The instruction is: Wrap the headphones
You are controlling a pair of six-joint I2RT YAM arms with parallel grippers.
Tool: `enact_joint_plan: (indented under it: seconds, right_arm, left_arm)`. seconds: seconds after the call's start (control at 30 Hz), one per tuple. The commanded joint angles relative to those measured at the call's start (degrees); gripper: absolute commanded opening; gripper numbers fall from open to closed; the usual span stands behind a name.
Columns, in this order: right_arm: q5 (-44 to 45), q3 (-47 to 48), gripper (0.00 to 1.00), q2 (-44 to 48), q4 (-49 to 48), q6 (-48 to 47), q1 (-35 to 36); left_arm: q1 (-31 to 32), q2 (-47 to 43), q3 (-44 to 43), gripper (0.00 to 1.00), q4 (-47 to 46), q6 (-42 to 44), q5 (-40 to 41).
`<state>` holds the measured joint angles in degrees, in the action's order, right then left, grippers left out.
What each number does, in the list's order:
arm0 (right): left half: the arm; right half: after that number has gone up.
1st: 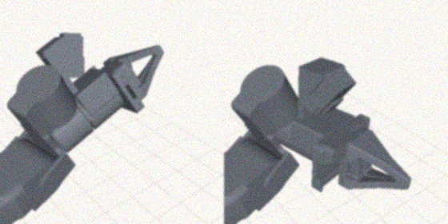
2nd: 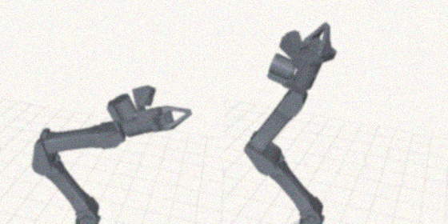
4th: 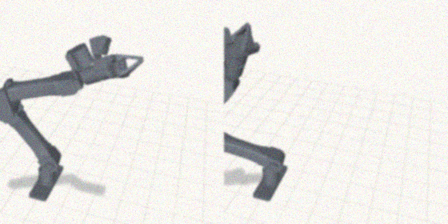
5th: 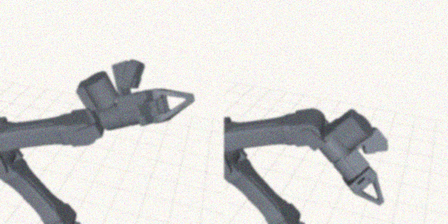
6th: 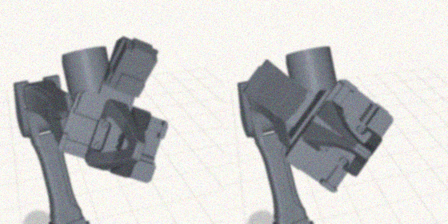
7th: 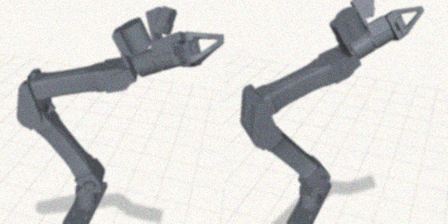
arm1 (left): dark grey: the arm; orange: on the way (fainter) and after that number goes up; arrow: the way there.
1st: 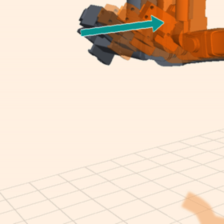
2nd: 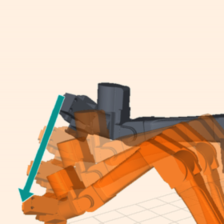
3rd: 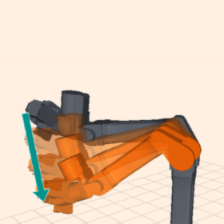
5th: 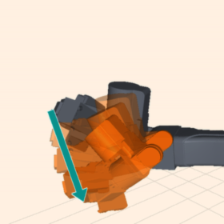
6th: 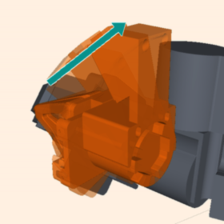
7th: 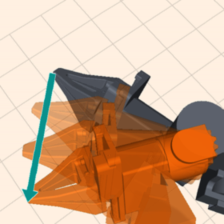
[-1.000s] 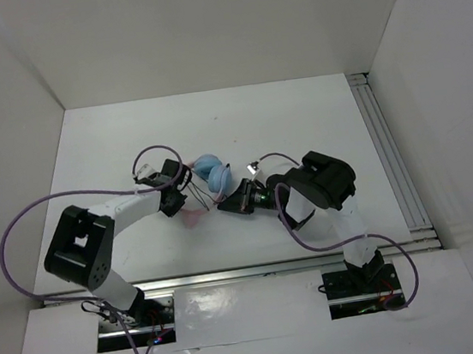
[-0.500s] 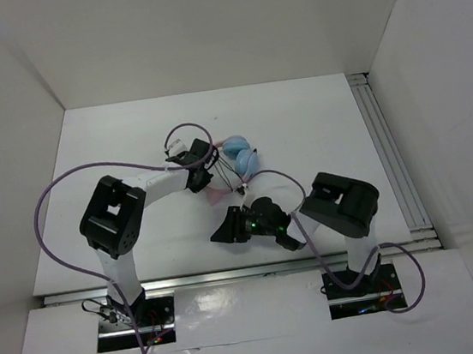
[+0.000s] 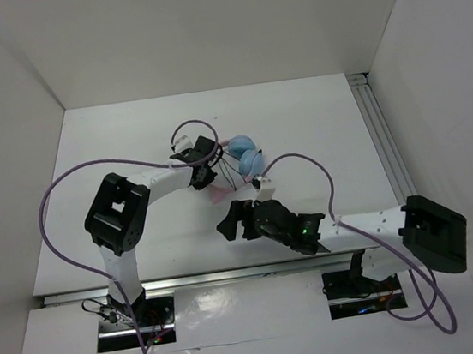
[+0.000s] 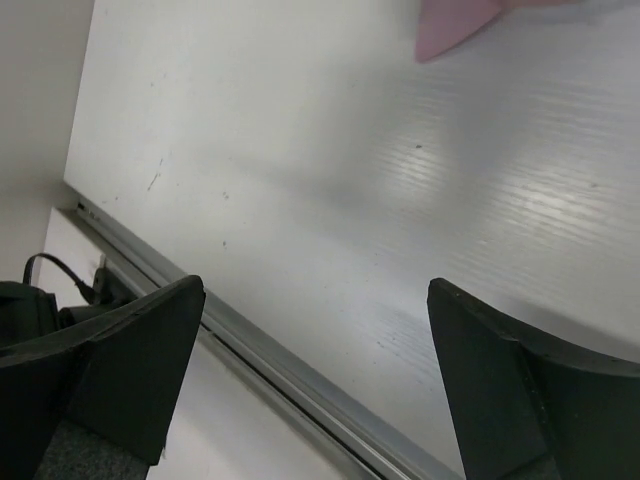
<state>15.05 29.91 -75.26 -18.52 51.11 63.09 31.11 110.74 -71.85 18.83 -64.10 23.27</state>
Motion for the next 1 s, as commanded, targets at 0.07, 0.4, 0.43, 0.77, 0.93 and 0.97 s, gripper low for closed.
enact_joint_plan:
  seconds: [0.07,0.4,0.43,0.77,0.93,0.97]
  right_arm:
    - [12.3,3.2,1.00,10.5,16.0,-1.7,0.9]
    - [18.0,6.4,1.00,23.2,28.6,-5.0,1.4]
    - [18.6,7.3,1.00,23.2,29.4,-5.8,1.4]
    - [25.8,20.3,1.00,17.2,44.3,-14.5,1.4]
    - [27.8,29.0,1.00,15.9,54.3,-17.3,1.9]
    - [28.5,30.2,1.00,16.8,55.7,-17.9,1.9]
  left_arm:
    - [0.4,2.2,0.0,0.32,2.8,1.5,-3.8]
    - [1.5,-6.7,-1.1,1.00,-0.2,8.6,-9.8]
    - [1.5,-7.8,-1.6,1.00,0.3,9.2,-9.8]
    - [3.1,-24.4,-1.5,1.00,13.9,12.2,0.1]
    - [3.1,-45.4,1.7,1.00,22.6,13.9,8.2]
    - [3.6,-48.5,1.7,1.00,24.5,14.4,9.4]
